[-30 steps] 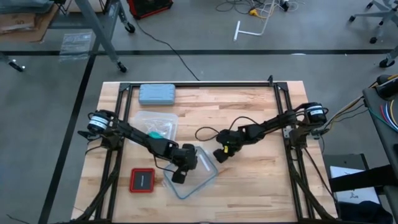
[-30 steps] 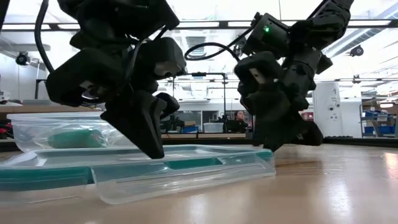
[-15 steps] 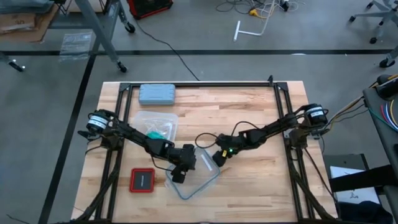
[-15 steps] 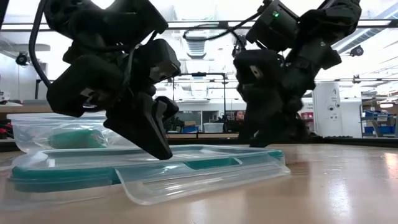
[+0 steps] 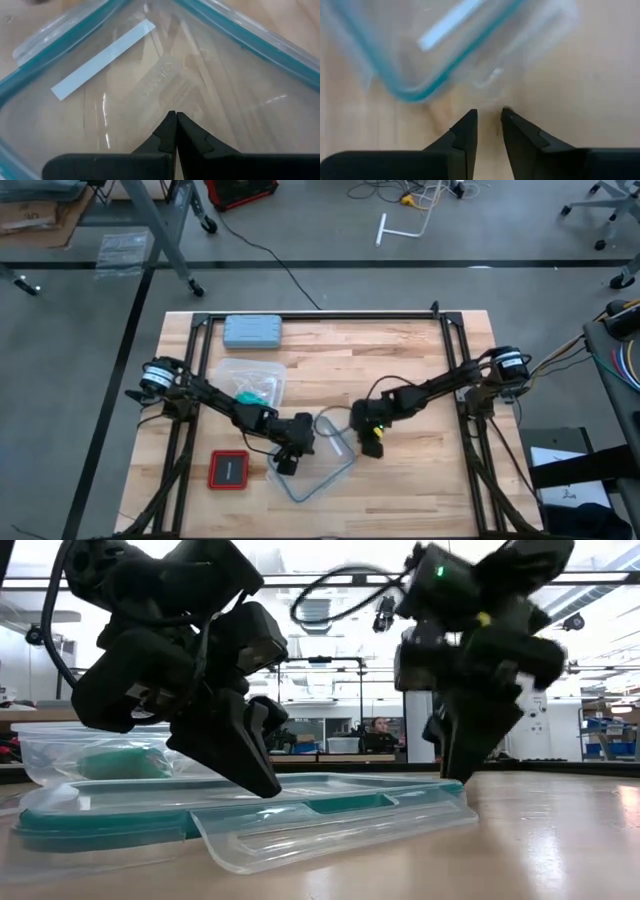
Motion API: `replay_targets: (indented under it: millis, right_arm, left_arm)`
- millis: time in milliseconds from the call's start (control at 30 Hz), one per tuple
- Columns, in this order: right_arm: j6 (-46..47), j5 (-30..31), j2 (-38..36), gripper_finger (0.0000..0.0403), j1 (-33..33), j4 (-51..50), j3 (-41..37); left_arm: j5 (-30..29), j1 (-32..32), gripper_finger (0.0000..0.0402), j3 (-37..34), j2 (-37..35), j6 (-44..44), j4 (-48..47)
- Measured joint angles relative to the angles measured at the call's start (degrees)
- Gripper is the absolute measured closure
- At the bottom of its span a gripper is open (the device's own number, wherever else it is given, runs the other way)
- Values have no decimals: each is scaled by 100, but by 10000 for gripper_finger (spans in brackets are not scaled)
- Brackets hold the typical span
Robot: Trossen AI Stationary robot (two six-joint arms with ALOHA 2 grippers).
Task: Roll bandage
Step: Close the transparent food container
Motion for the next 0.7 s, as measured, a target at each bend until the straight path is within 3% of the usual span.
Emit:
replay_targets:
  millis: [100, 167, 267, 400, 467, 700]
  right_arm:
    - [-419, -135, 4, 319, 360, -268, -14]
    - [-837, 186, -11, 317, 675, -245, -35]
    - [-1267, 1241, -1, 313, 1109, -61, -47]
    - [-2032, 3236, 13, 309, 1527, 113, -40]
    - [-2306, 3729, 69, 305, 1589, 280, -40]
    - [-2424, 2983, 246, 284, 1561, 423, -49]
  left_arm:
    - [-2, 0, 401, -154, -6, 9, 236]
    - [-1, 0, 401, -260, -10, 53, 424]
    - [-2, 0, 401, -354, -10, 84, 623]
    - [-7, 0, 401, -369, -10, 93, 671]
    - [1, 0, 401, -372, -10, 106, 677]
    - [-24, 0, 401, -387, -3, 140, 750]
